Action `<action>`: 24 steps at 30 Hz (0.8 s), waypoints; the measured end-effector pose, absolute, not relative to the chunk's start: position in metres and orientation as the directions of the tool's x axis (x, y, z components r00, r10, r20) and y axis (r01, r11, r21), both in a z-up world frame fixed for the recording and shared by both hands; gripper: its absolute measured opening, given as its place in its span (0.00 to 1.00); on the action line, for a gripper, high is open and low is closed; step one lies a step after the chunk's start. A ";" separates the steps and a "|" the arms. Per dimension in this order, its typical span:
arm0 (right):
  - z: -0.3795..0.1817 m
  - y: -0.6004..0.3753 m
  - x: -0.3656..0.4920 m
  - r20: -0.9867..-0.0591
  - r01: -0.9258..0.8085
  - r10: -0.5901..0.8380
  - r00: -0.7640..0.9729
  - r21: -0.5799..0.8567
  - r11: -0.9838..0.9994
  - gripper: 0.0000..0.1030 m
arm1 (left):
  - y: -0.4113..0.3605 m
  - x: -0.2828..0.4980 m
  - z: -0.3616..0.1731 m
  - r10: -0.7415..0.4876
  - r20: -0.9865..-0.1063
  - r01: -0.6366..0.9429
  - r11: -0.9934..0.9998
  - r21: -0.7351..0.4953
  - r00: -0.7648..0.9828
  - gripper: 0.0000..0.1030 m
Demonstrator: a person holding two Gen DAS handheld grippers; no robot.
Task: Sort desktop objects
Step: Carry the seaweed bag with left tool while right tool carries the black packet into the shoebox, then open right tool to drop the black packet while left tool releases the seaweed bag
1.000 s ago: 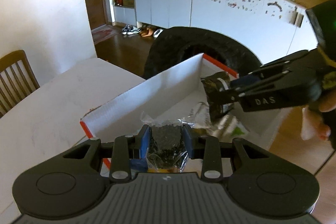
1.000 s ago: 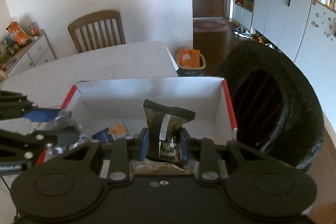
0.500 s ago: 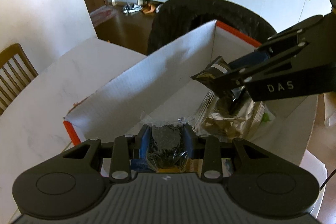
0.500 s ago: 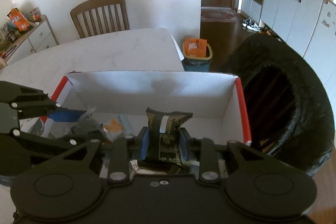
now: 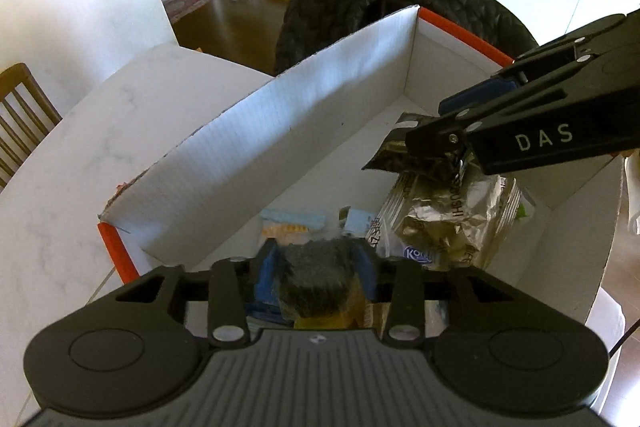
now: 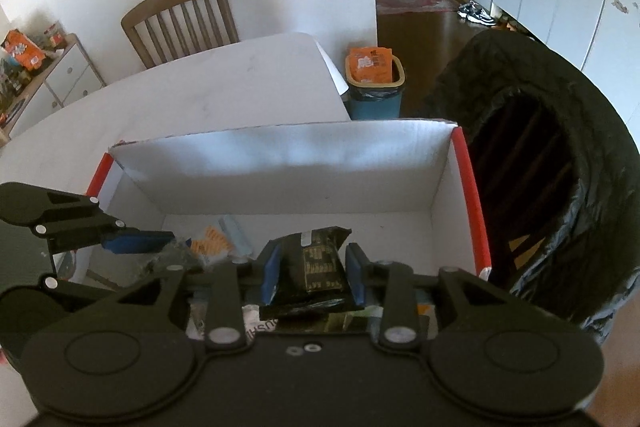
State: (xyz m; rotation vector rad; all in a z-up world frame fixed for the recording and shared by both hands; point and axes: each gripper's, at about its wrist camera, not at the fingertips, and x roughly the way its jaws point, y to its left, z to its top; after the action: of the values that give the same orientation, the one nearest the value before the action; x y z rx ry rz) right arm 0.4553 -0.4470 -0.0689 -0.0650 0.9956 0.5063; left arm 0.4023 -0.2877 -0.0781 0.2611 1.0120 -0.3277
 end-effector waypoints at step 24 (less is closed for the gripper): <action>-0.033 -0.447 0.414 -0.748 -0.531 0.457 0.481 0.166 0.831 0.50 | -0.270 0.355 -0.031 -0.258 -0.760 0.305 0.949 -0.082 0.597 0.68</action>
State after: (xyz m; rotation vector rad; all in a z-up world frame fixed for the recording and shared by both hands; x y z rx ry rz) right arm 0.4140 -0.4474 -0.0329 -0.0929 0.8831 0.6037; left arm 0.3547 -0.2704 -0.0309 0.0587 0.8717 -0.3271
